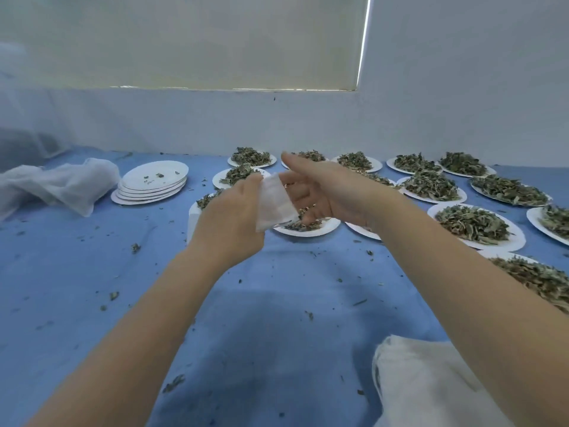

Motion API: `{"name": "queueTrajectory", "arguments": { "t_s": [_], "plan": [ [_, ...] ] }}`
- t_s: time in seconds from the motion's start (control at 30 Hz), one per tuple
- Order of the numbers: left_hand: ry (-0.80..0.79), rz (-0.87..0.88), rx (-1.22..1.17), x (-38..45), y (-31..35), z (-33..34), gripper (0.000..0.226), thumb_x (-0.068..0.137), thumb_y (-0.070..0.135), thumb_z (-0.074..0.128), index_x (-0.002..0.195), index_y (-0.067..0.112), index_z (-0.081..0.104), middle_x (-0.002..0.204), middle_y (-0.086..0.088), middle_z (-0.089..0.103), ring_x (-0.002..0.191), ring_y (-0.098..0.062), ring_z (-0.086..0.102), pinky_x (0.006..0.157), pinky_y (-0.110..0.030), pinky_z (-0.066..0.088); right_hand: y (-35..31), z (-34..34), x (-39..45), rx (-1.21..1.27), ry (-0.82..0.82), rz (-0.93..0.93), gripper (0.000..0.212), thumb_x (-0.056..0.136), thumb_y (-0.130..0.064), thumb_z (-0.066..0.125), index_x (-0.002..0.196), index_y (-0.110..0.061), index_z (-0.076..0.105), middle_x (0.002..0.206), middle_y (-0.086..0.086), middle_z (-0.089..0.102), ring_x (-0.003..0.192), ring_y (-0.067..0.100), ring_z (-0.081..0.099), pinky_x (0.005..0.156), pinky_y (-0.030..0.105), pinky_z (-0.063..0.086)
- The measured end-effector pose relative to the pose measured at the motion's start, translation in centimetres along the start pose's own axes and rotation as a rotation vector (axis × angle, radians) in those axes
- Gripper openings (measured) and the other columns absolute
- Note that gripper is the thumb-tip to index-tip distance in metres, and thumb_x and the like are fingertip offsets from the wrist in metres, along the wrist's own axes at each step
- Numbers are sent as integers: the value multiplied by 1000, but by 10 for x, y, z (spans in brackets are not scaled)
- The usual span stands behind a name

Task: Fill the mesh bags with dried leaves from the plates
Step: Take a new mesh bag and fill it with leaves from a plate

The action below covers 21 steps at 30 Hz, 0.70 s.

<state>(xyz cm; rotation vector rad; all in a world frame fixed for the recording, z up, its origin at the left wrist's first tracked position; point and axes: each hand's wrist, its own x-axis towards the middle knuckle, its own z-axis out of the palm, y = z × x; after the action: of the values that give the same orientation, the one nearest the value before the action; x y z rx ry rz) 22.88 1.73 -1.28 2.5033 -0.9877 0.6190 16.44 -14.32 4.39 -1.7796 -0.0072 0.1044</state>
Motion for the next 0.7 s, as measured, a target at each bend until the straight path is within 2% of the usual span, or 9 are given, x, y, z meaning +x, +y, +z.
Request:
{"name": "queueTrajectory", "arguments": {
  "t_s": [0.1, 0.17, 0.2, 0.27, 0.37, 0.5, 0.6, 0.7],
  "plan": [
    [-27, -62, 113, 6, -11, 6, 53, 77, 11, 58, 126, 12, 38, 114, -8, 51, 85, -27, 47, 60, -30, 27, 12, -9, 16, -101, 340, -54, 27, 93, -27, 55, 107, -7, 66, 84, 7, 71, 72, 17, 64, 61, 26, 54],
    [-60, -59, 185, 9, -16, 14, 48, 78, 14, 58, 123, 12, 40, 110, -7, 51, 81, -25, 45, 58, -30, 27, 24, -18, 28, -311, 504, -49, 26, 90, -19, 56, 113, -10, 65, 91, 5, 71, 73, 15, 64, 73, 28, 55],
    [-83, -50, 210, 11, -19, 18, 47, 78, 15, 58, 122, 13, 40, 109, -7, 51, 83, -26, 48, 58, -30, 28, 29, -22, 33, -479, 546, -41, 28, 89, -20, 57, 116, -14, 64, 97, 2, 69, 77, 13, 64, 76, 24, 54],
    [-121, -39, 231, 14, -23, 27, 48, 77, 17, 60, 121, 13, 40, 108, -6, 52, 89, -27, 52, 58, -31, 31, 37, -26, 41, -777, 530, 6, 37, 88, -30, 58, 123, -20, 60, 110, -2, 64, 89, 9, 61, 75, 12, 43],
    [-127, -45, 220, 19, -28, 39, 52, 74, 17, 60, 122, 14, 40, 108, -6, 52, 90, -27, 52, 62, -30, 31, 52, -31, 55, -922, 404, 118, 59, 80, -48, 65, 132, -26, 51, 132, 4, 52, 110, 17, 52, 78, 23, 36],
    [-60, -62, 93, 25, -33, 51, 67, 68, 14, 65, 130, 15, 39, 113, -7, 52, 95, -30, 50, 71, -31, 31, 74, -31, 68, -995, 349, 174, 83, 69, -62, 69, 139, -29, 39, 140, 10, 36, 115, 26, 49, 79, 32, 38],
    [-3, -39, 59, 26, -35, 57, 70, 64, 11, 68, 130, 12, 42, 111, -10, 54, 94, -33, 50, 76, -35, 36, 83, -33, 71, -1011, 395, 141, 80, 74, -62, 64, 141, -28, 34, 134, 10, 43, 111, 26, 51, 75, 32, 40],
    [26, -17, 126, 26, -37, 64, 66, 63, 10, 66, 126, 10, 47, 106, -13, 55, 91, -35, 51, 77, -39, 36, 89, -33, 72, -960, 430, 103, 63, 83, -53, 61, 136, -23, 45, 122, 6, 55, 106, 21, 52, 74, 29, 39]
  ]
}}
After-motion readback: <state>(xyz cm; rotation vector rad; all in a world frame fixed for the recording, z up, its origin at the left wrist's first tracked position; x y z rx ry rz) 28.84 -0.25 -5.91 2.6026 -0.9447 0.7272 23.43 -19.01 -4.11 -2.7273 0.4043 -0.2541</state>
